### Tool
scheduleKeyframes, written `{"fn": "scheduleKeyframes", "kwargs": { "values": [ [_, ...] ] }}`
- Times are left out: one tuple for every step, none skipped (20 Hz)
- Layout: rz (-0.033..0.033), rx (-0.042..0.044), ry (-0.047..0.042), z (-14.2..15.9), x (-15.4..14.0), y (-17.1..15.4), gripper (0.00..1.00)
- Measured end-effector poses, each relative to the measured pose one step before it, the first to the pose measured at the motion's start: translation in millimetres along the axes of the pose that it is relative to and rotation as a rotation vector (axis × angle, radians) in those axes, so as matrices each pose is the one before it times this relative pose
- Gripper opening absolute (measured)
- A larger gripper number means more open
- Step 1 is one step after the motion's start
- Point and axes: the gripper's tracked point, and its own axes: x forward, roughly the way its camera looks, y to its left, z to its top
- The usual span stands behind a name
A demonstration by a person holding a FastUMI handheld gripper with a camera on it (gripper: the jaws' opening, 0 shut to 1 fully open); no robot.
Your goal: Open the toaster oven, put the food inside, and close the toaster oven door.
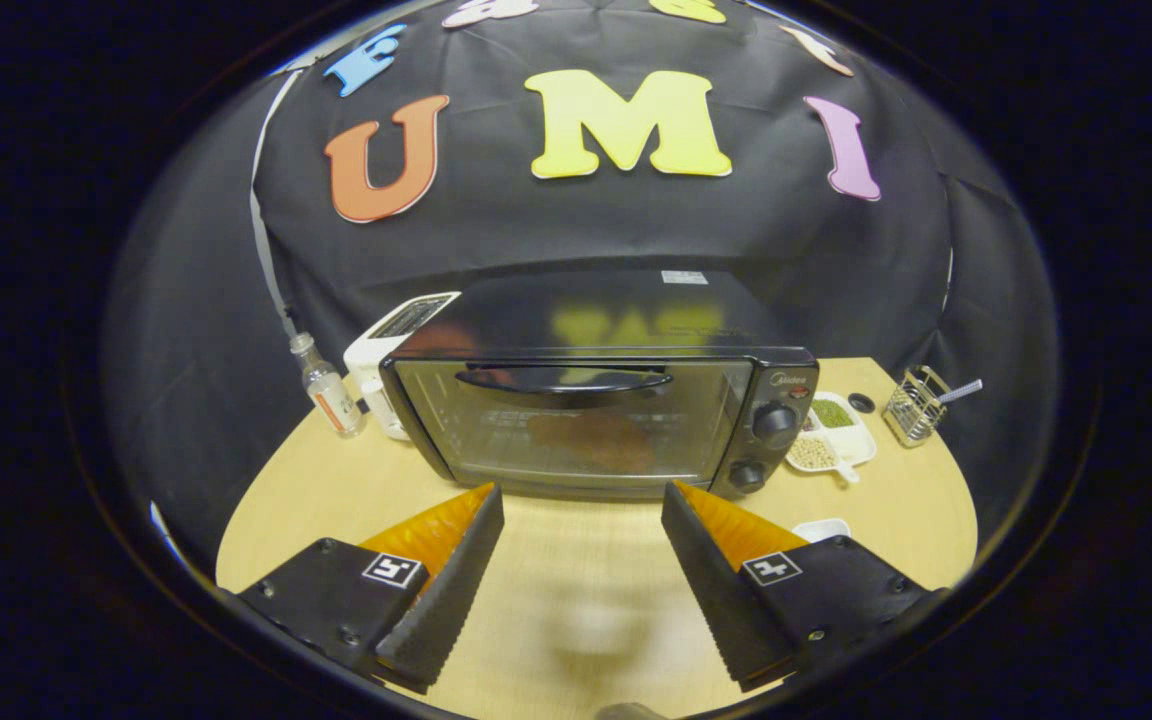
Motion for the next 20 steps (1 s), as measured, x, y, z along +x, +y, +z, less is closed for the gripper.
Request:
{"fn": "scheduleKeyframes", "kwargs": {
  "values": [
    [-0.00371,0.00013,-0.00186,0.12,-2.30,-1.85,1.00],
    [-0.00283,0.00129,-0.00240,0.73,-2.46,-1.44,1.00],
    [-0.00224,-0.00088,-0.00330,0.50,-2.22,-1.60,1.00],
    [-0.00189,0.00034,-0.00216,0.03,-1.19,-1.60,1.00],
    [-0.00123,-0.00073,-0.00122,0.53,-1.78,-1.63,1.00],
    [-0.00282,0.00029,-0.00095,-0.55,-2.60,-2.45,1.00],
    [-0.00110,0.00055,-0.00256,0.68,-2.48,-1.99,1.00],
    [-0.00263,-0.00056,-0.00491,1.92,-1.66,-2.59,1.00],
    [-0.00503,-0.00241,-0.00540,1.40,-3.93,-3.86,1.00],
    [-0.00551,-0.00301,-0.00898,2.28,-4.93,-2.76,1.00],
    [-0.00735,-0.00710,-0.00986,3.28,-5.79,-4.68,1.00],
    [-0.00302,-0.00309,-0.01118,3.05,-6.97,-4.34,1.00],
    [-0.00408,-0.00378,-0.01710,5.97,-8.33,-4.46,1.00],
    [-0.00952,-0.01030,-0.01777,6.94,-10.20,-6.80,1.00],
    [-0.00994,-0.01087,-0.02124,9.64,-9.99,-8.69,1.00],
    [-0.00957,-0.00374,-0.02519,10.00,-12.00,-8.54,1.00],
    [-0.01342,-0.00085,-0.02594,12.79,-13.08,-10.39,1.00],
    [-0.01220,0.00370,-0.03072,12.64,-12.01,-10.97,1.00],
    [-0.01709,0.00267,-0.03138,17.04,-13.83,-11.82,1.00],
    [-0.01457,0.00413,-0.03697,17.12,-14.09,-13.88,1.00]
  ]
}}
